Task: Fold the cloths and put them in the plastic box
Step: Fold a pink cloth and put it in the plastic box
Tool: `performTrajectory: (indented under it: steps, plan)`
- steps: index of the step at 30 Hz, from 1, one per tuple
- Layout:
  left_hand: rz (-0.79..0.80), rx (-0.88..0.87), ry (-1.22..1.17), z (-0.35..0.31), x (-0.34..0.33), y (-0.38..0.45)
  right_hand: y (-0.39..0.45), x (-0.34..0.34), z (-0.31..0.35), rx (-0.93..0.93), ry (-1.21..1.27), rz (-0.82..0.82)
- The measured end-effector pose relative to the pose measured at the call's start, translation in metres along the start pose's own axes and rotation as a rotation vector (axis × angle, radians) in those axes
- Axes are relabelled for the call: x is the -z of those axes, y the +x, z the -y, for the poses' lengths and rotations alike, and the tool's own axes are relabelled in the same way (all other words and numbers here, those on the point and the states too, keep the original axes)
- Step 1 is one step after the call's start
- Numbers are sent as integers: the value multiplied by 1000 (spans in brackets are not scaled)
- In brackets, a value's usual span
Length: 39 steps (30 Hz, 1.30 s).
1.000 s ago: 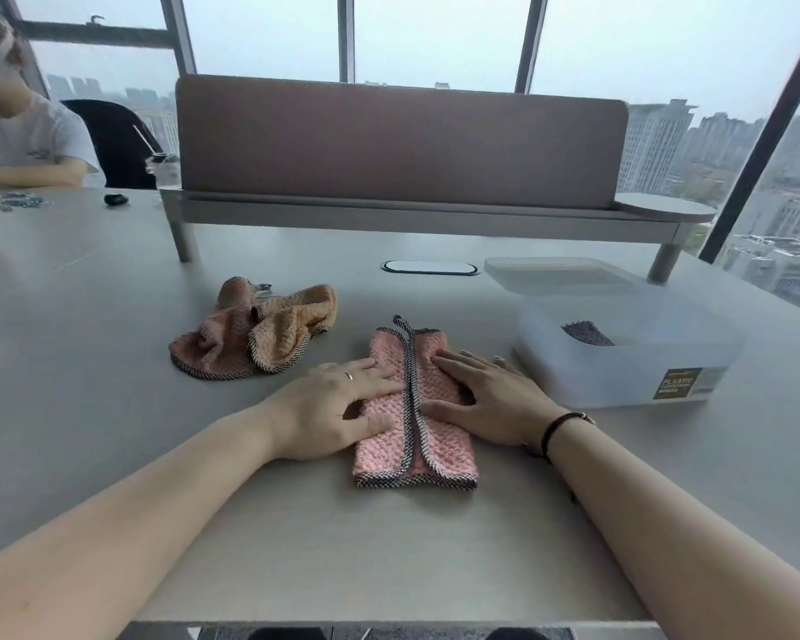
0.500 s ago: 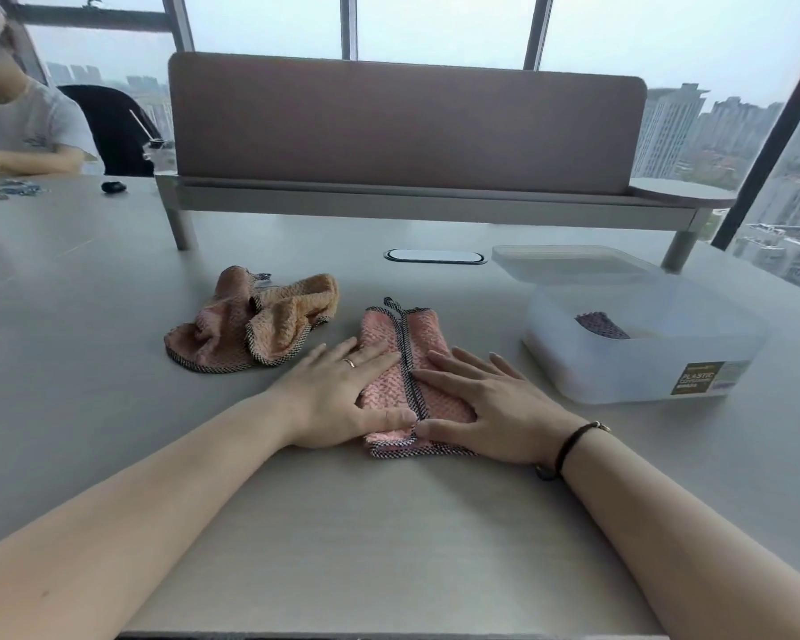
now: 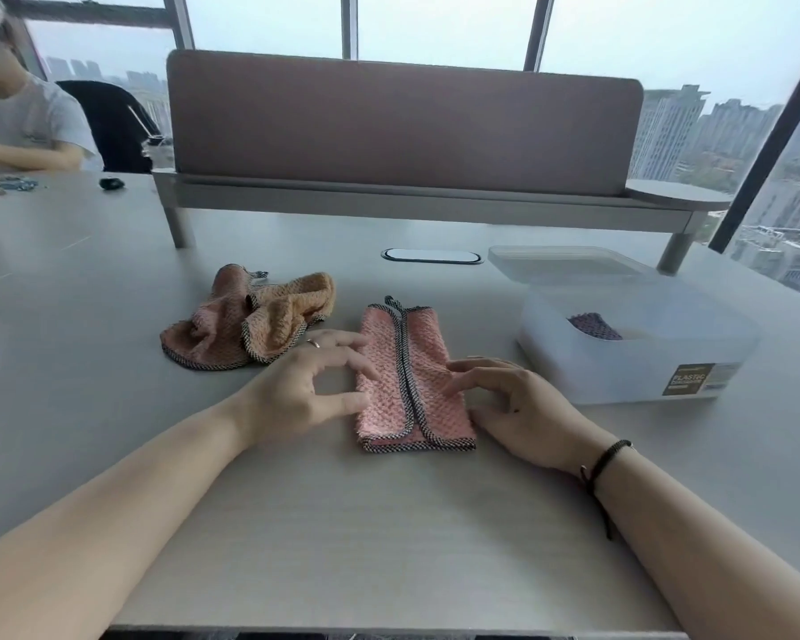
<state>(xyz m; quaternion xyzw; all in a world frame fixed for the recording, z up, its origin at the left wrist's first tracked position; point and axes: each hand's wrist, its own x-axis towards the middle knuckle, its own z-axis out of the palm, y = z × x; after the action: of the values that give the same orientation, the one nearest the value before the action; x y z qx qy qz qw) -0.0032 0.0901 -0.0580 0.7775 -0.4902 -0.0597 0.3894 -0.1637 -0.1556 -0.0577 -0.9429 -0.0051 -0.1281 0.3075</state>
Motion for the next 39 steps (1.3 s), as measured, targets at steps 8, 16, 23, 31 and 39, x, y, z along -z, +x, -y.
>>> performTrajectory:
  steps: [8, 16, 23, 31, 39]
  plan:
    - [170, -31, -27, -11, 1, -13, -4, -5, 5, 127, -101, -66]
    - [87, -81, 104, -19, -4, -14, -4, -11, 16, 103, -37, -180]
    - [-81, -111, 40, -14, -9, -10, -1, -5, 13, -52, 97, -142]
    - [-102, 51, -171, -20, -13, -1, 6, -7, 11, -114, 221, -200]
    - [-194, 93, -2, -20, -19, 4, 9, -12, 10, -122, 86, -238]
